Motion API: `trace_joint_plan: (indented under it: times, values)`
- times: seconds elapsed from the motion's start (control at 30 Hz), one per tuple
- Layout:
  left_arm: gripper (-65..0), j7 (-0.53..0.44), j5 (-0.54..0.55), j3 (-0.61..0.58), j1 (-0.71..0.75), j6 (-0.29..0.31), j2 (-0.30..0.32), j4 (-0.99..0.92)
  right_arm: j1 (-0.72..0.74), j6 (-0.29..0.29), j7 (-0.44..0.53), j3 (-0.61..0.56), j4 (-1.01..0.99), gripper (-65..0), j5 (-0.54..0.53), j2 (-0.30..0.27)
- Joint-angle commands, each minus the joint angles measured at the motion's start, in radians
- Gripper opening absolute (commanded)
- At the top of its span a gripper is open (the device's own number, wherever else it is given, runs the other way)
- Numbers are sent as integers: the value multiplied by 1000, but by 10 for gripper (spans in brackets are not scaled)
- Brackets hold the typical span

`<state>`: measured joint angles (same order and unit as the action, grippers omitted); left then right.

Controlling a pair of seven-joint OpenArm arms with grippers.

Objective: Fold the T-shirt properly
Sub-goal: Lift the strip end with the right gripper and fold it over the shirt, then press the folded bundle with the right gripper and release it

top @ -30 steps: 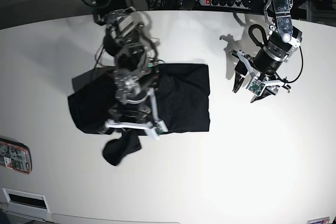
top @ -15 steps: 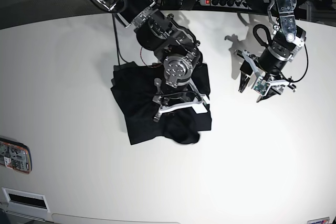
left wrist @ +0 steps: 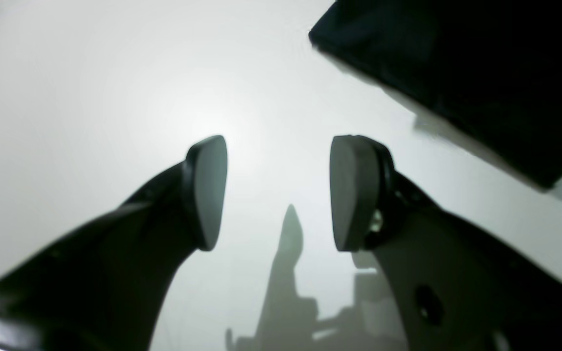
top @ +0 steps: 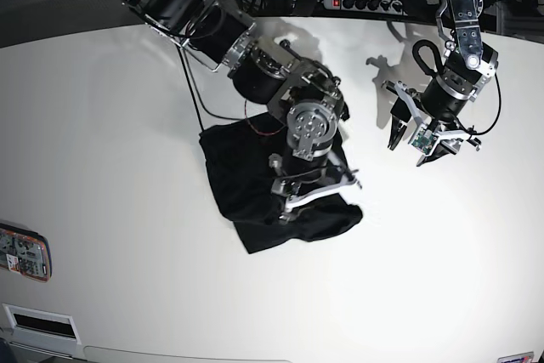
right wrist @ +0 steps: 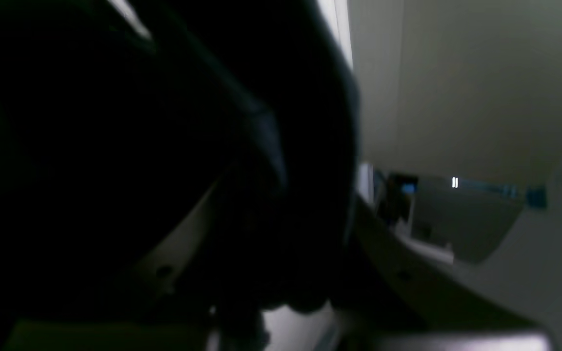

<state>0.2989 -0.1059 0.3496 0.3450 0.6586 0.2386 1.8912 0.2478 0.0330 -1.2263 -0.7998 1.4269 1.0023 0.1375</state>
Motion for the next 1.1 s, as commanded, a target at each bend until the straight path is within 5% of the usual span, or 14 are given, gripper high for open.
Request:
trace_joint_plan:
  times: [0.0,0.1,0.27,0.4,0.6,0.73,1.0,1.07]
  values:
    - [-344,-25,15,1,-8,-7,6,18,22,-11,4,-8,-7,-650,26,15]
    - [-344,-25,15,1,-8,-7,6,18,22,-35,7,-46,-90,-650,28,15]
    - [-344,-25,15,1,-8,-7,6,18,17,-181,90,-155,-258,-650,26,15]
    - [-344,-25,15,1,-5,-7,6,18,-21,-193,139,-169,-282,-650,25,15]
    - [-344,-25,15,6,-4,-7,6,18,-52,-189,184,-175,-217,-271,25,14]
    - [-344,-25,15,3,-4,-7,6,18,-92,-189,227,-175,-113,-117,25,12]
    - [-344,-25,15,6,-10,-7,6,15,-155,-189,329,-119,167,-69,-133,7]
    - [-344,-25,15,6,-10,-7,6,18,-156,-189,349,-80,191,-69,-188,-31]
